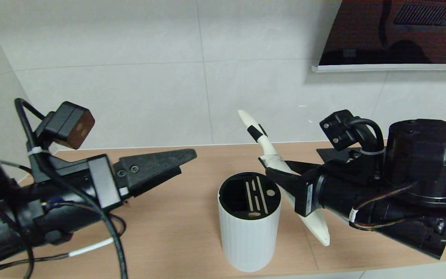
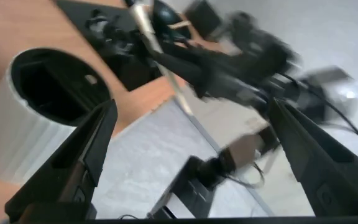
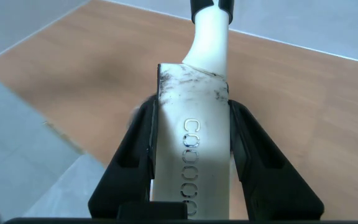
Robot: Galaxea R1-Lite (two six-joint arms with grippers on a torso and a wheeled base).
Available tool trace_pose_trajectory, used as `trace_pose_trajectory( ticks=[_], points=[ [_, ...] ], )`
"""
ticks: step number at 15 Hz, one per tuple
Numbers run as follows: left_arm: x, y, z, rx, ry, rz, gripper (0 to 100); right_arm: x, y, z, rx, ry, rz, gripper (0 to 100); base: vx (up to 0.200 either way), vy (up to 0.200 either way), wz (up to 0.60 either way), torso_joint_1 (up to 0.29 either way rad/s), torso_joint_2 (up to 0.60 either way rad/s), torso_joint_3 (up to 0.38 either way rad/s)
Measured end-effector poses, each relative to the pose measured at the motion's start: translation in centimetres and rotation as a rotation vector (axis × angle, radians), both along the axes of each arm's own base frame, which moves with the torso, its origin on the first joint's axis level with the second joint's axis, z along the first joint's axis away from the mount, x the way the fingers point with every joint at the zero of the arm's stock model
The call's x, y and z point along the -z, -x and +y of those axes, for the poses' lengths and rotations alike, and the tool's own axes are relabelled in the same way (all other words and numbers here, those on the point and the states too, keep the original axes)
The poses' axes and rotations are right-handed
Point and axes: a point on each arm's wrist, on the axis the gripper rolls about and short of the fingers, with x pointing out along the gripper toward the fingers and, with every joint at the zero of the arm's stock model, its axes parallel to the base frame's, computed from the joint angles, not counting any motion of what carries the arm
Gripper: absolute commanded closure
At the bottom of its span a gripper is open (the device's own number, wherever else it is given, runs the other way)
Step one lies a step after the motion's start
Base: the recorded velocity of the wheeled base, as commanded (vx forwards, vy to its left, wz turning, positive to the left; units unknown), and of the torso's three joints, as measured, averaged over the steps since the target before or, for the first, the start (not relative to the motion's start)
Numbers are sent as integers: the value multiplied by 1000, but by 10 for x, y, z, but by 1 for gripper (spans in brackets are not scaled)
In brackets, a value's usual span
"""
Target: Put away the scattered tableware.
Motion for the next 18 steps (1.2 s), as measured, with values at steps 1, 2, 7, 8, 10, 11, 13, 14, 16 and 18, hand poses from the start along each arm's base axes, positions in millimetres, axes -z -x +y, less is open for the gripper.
trace_pose_trajectory(
  ticks=[1,2,7,8,10,11,13,14,16,18],
  points=[
    [1,-5,-12,-57,24,16,0,-1,4,5,-12,-14,6,100,0,0,0,0,0,0],
    [2,-10,-24,-86,44,27,0,-1,7,10,-16,-20,11,100,0,0,0,0,0,0],
    [12,-22,-53,-62,90,69,0,7,18,31,-48,-17,37,100,0,0,0,0,0,0],
    [13,-23,-55,-60,101,82,0,8,19,33,-54,-12,41,100,0,0,0,0,0,0],
    [19,-27,-58,-62,95,102,0,10,19,35,-59,-8,45,100,0,0,0,0,0,0],
    [22,-29,-60,-65,90,108,0,11,21,36,-65,-6,46,100,0,0,0,0,0,0],
    [28,-34,-63,-71,84,117,0,12,25,38,-79,-2,49,100,0,0,0,0,0,0],
    [30,-36,-64,-76,85,117,0,13,26,39,-83,0,50,100,0,0,0,0,0,0],
    [34,-40,-67,-95,83,116,0,13,28,40,-92,1,51,100,0,0,0,0,0,0],
    [37,-43,-68,-113,80,118,0,14,32,41,-106,7,54,100,0,0,0,0,0,0]
  ],
)
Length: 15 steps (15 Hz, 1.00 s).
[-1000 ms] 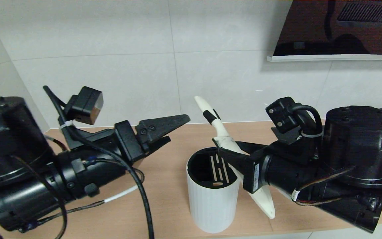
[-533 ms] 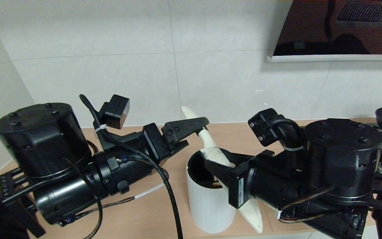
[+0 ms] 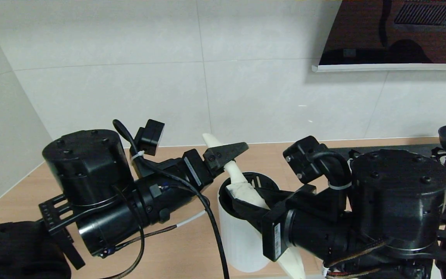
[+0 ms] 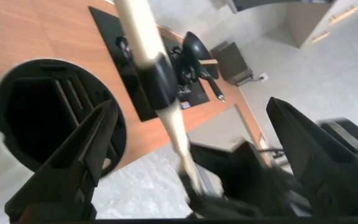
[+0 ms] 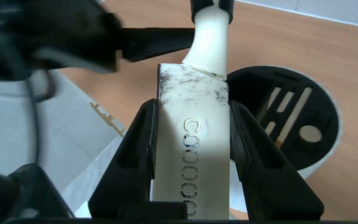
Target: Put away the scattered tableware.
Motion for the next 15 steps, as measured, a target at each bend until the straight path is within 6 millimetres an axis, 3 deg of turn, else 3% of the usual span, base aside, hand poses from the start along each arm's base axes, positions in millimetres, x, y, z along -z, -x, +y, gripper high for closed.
trace_pose_trajectory(
  ticks=[4,5,15],
  points=[
    [5,-4,-2,-10,-7,7,0,0,4,0,-13,3,0,100,0,0,0,0,0,0],
    [6,-4,-2,-14,-8,8,100,1,4,0,-14,5,0,100,0,0,0,0,0,0],
    [8,-6,-3,-16,-12,10,100,2,5,-1,-12,8,1,100,0,0,0,0,0,0]
  ],
)
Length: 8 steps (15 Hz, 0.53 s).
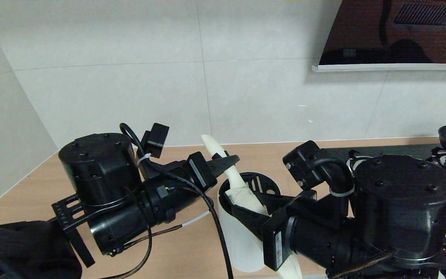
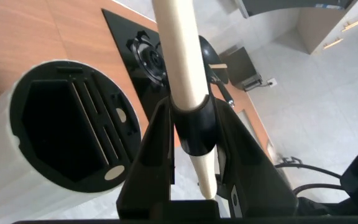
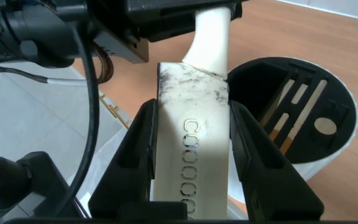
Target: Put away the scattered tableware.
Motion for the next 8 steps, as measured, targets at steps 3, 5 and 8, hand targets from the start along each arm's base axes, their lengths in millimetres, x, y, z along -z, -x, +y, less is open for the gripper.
trace_pose_trajectory(
  ticks=[3,5,8],
  points=[
    [0,0,0,0,0,0,100,0,0,0,5,0,-2,100,0,0,0,0,0,0],
    [0,0,0,0,-2,1,100,0,0,0,9,0,-4,0,0,0,0,0,0,0],
    [0,1,1,2,-4,-1,100,-1,0,0,10,-2,-4,0,0,0,0,0,0,0]
  ],
)
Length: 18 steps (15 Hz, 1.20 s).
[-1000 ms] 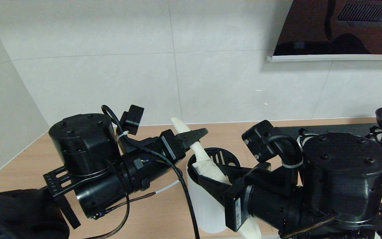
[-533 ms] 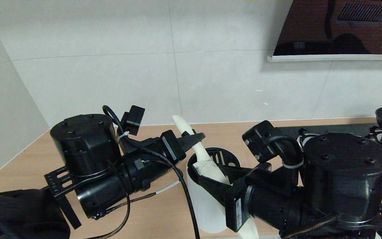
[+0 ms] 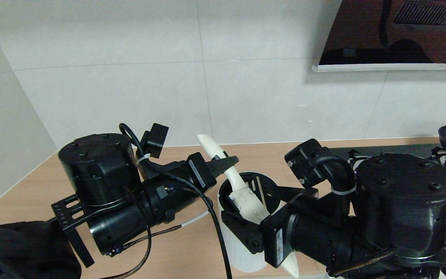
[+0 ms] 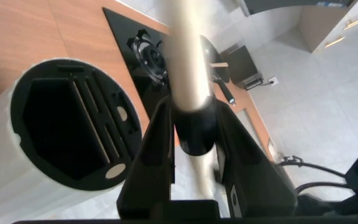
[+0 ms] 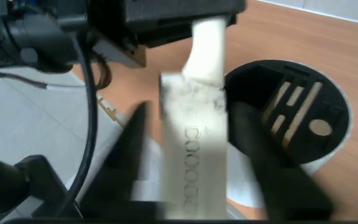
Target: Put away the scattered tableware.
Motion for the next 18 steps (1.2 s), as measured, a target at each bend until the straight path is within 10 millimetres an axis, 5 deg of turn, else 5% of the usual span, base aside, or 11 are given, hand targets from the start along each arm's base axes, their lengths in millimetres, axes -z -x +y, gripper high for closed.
trace_pose_trajectory(
  ticks=[5,10,18],
  points=[
    [-3,2,1,4,1,-22,100,-3,-2,-3,11,-9,-5,0,0,0,0,0,0,0],
    [-18,5,11,-25,-79,-43,100,-15,-27,-27,119,-42,-28,0,0,0,0,0,0,0],
    [-94,4,11,-418,-442,-239,100,-28,-53,-50,240,-72,-56,0,0,0,0,0,0,0]
  ],
)
